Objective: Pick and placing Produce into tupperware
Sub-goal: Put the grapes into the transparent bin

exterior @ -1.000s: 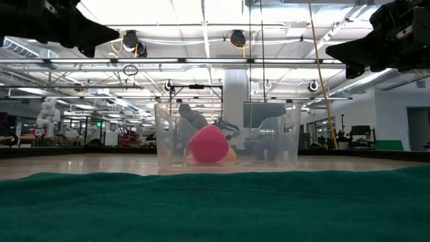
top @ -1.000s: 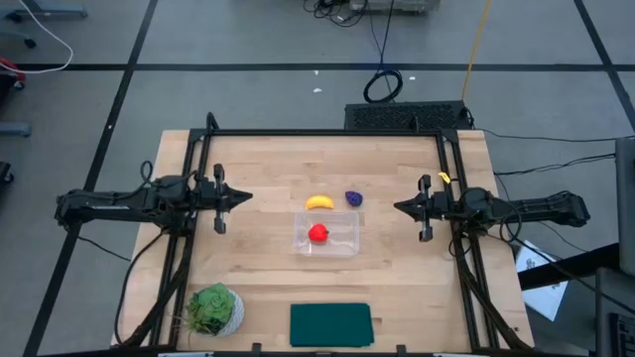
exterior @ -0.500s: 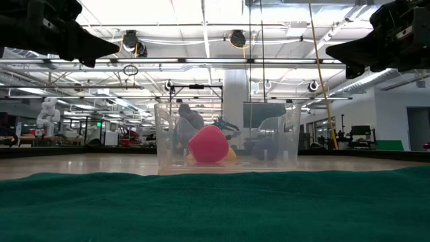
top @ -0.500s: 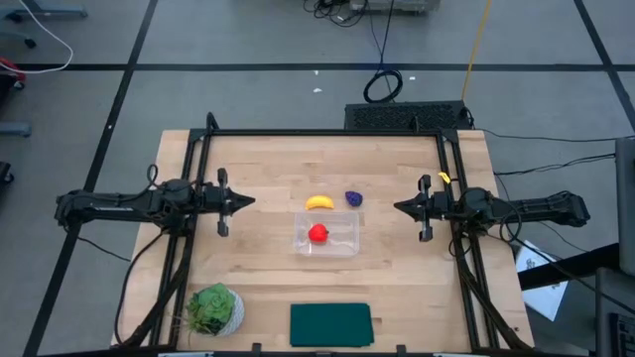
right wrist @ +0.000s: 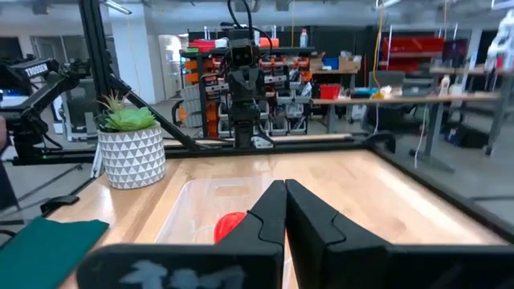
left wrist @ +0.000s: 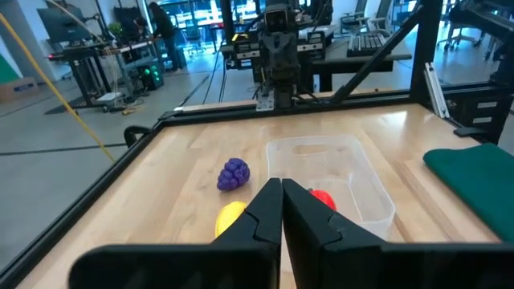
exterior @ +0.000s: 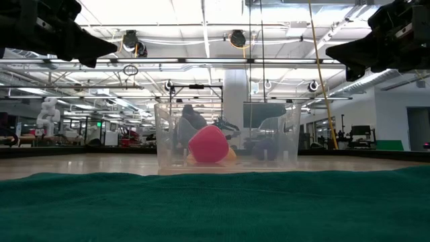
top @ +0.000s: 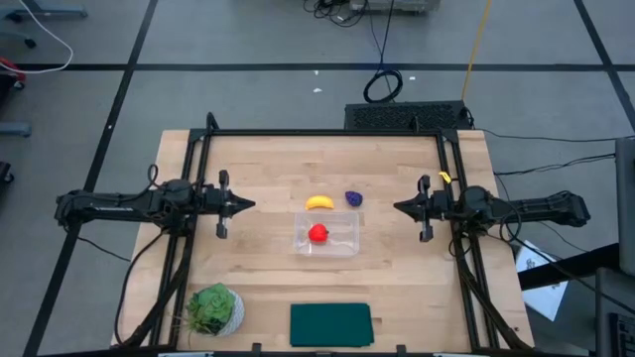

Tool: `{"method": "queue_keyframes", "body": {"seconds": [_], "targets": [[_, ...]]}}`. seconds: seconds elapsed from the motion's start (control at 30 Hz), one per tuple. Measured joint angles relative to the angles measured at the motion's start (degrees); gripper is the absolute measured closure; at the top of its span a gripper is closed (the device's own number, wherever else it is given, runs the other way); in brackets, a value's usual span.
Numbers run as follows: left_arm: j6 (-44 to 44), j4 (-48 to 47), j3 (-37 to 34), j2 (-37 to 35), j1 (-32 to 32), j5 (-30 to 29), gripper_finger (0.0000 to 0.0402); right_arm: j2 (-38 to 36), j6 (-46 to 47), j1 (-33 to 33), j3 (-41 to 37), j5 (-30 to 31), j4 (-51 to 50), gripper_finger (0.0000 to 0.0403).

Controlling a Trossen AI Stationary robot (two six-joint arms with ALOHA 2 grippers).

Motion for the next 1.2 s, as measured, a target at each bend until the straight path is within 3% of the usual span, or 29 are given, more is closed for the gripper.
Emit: {"method": "queue_keyframes", "body": {"seconds": [0.17,0.37,0.57,0.73,0.9,1.2], "targets": [[0.15,-0.02,0.0,0.0,0.0,0.0,0.0386,2.07,1.13,-0.02,0.0,0.19,0.74,0.0403],[0.28,-0.02,0.0,0.0,0.0,-0.3,0.0399,5.73,4.83,-0.1,0.0,6.11,7.46,0.0403],[0.4,0.0,0.0,0.0,0.0,-0.48,0.0382,10.7,4.68,-0.12,0.0,6.25,14.58,0.0403],[1.57,0.02,0.0,0.0,0.0,-0.52,0.039,14.93,4.87,-1.53,0.16,6.24,19.8,0.0403],[2.4,0.72,0.0,0.02,0.0,-0.54,0.0398,19.38,7.32,-4.66,2.04,6.23,19.07,0.0403],[3.85,2.79,0.02,0.02,0.0,-2.86,0.0377,27.79,9.39,-8.66,7.56,5.98,19.29,0.0403]]}}
